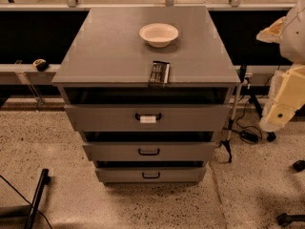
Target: Open middle drawer
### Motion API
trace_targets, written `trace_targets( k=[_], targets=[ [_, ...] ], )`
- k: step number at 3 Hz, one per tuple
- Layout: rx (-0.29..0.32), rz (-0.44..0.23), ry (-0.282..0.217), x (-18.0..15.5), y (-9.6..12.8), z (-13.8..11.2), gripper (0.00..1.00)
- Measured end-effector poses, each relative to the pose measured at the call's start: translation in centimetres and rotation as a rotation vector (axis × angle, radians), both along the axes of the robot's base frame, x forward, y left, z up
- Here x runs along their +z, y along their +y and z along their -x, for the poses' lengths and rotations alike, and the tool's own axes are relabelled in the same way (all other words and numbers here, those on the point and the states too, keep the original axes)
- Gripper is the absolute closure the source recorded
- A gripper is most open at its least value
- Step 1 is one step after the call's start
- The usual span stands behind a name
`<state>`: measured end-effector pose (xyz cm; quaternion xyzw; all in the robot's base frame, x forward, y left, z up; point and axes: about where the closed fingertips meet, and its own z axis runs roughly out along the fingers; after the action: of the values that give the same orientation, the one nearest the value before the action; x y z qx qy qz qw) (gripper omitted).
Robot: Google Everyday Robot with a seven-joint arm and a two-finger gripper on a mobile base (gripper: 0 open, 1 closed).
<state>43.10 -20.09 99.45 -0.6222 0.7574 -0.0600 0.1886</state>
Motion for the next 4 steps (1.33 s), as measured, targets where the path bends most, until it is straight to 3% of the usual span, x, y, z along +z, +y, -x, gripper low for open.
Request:
trace_targets(
  k=[1, 2, 3, 4],
  targets=[
    [0.000, 0.000, 0.000, 0.0, 0.0, 0.0, 0.00],
    [0.022, -0.024, 0.058, -1.1, 0.2, 0.0, 0.00],
    [0.025, -0.126, 0.140, -6.2, 0.4, 0.6, 0.00],
    [0.005, -0.293, 0.236, -15.4, 0.4, 2.2, 0.00]
  ],
)
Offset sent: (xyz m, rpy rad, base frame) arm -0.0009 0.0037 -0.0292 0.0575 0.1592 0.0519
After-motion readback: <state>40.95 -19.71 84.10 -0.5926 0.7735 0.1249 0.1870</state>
